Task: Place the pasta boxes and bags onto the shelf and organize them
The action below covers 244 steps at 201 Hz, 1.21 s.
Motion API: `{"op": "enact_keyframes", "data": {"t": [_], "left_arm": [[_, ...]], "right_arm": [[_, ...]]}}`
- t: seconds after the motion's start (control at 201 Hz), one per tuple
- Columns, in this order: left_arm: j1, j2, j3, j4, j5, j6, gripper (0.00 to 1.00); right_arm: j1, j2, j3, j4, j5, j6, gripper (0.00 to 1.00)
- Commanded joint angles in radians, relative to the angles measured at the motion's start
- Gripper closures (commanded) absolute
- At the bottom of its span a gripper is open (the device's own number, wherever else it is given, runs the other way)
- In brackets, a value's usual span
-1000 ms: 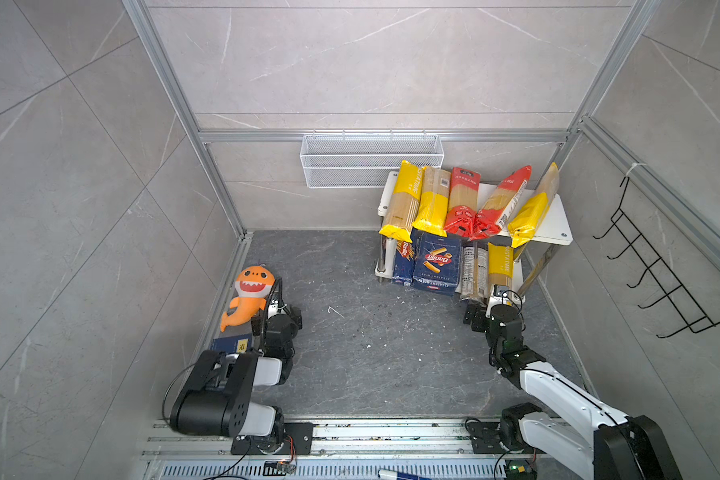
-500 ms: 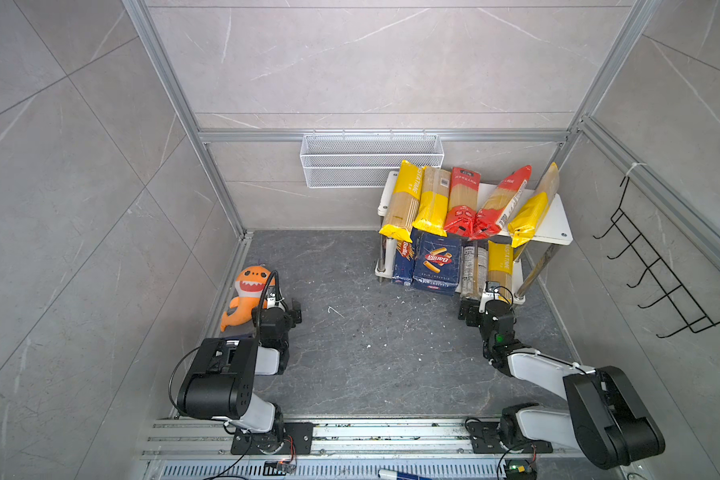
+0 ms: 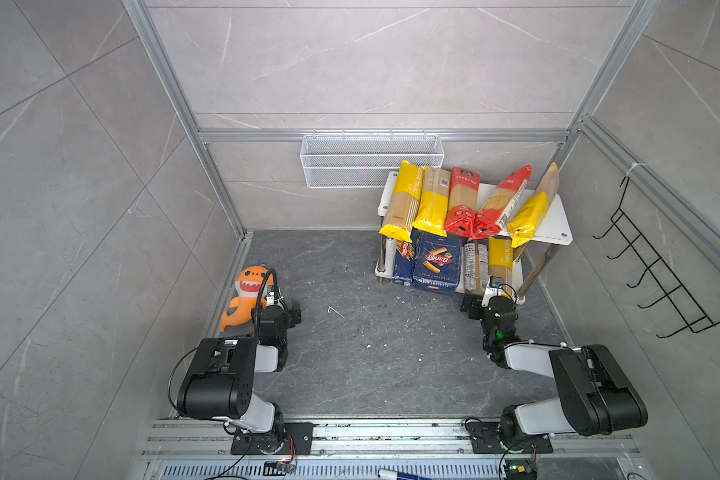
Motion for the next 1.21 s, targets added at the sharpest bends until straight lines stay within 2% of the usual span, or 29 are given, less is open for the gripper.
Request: {"op": "enact_keyframes", "data": {"t": [0.0, 0.105, 0.334, 0.428, 0.622, 0.747, 0.821, 0.981, 1.065, 1.175, 1.21], "left_arm": [[0.006, -0.008, 0.024, 0.029, 0.016, -0.021, 0.01], [0.006, -0.008, 0.024, 0.028, 0.016, -0.022, 0.01], [0.007, -0.008, 0.024, 0.028, 0.016, -0.023, 0.01], [0.007, -0.009, 0.025, 0.028, 0.017, -0.022, 0.01], [0.006, -0.008, 0.026, 0.025, 0.017, -0.024, 0.01], [0.007, -0.008, 0.027, 0.024, 0.017, -0.024, 0.01], [0.007, -0.008, 0.028, 0.022, 0.018, -0.024, 0.01], [0.010, -0.008, 0.030, 0.018, 0.020, -0.025, 0.01], [0.012, -0.008, 0.033, 0.012, 0.025, -0.026, 0.01], [0.015, -0.008, 0.035, 0.007, 0.028, -0.028, 0.01], [0.016, -0.008, 0.035, 0.007, 0.029, -0.028, 0.01]], "right_arm": [[-0.006, -0.016, 0.003, -0.004, 0.015, -0.021, 0.01], [-0.005, -0.120, -0.004, -0.114, 0.020, 0.004, 0.01], [-0.005, -0.313, -0.055, -0.217, 0.061, 0.037, 0.01], [-0.005, -0.346, -0.057, -0.252, 0.069, 0.041, 0.01], [-0.006, -0.302, -0.059, -0.212, 0.139, 0.043, 0.01], [-0.009, -0.236, -0.058, -0.123, 0.172, 0.028, 0.01], [-0.010, -0.165, -0.046, -0.076, 0.113, 0.020, 0.01], [-0.014, -0.022, -0.049, 0.078, 0.083, 0.027, 0.01], [-0.013, -0.010, 0.008, -0.031, 0.042, 0.019, 0.01], [-0.013, 0.029, 0.033, -0.037, -0.050, -0.023, 0.01], [-0.014, 0.054, 0.019, 0.022, -0.076, -0.039, 0.01]]}}
